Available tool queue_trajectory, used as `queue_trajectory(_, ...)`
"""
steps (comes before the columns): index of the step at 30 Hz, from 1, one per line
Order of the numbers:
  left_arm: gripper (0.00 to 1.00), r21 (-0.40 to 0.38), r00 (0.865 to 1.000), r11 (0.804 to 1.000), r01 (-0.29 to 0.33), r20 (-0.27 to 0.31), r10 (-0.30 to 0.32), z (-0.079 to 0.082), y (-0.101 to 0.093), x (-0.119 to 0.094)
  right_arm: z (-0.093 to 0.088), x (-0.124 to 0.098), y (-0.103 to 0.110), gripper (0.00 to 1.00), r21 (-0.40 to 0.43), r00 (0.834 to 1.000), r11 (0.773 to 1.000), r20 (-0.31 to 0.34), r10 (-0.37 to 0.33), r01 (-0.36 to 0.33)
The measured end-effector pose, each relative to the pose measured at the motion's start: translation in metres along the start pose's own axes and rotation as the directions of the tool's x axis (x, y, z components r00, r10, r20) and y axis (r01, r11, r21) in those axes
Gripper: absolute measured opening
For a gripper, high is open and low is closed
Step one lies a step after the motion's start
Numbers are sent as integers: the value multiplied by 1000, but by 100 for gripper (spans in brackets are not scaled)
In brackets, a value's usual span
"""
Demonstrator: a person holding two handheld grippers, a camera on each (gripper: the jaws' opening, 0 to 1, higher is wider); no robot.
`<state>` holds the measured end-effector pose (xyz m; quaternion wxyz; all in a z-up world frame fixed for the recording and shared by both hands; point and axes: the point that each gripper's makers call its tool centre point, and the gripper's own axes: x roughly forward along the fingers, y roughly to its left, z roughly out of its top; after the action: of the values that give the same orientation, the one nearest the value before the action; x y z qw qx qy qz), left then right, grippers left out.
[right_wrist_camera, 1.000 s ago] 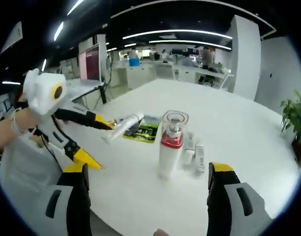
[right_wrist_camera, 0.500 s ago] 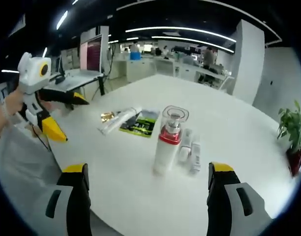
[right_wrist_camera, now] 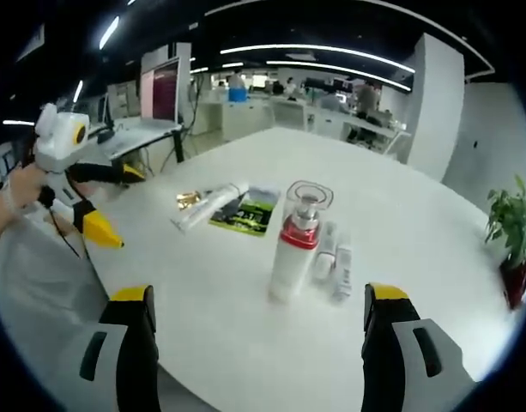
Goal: Arrange the skincare products in the storage area until every visible bottle or jar stands upright without overlapping.
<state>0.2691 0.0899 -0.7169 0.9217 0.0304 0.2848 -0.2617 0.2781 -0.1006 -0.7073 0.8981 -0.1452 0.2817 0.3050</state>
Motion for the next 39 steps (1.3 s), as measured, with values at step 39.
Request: queue_trajectory(39, 99, -6, 997, 1000, 16, -74, -16, -16, -7, 12, -10, 7, -5, 100, -26, 999, 1000, -51, -11, 10)
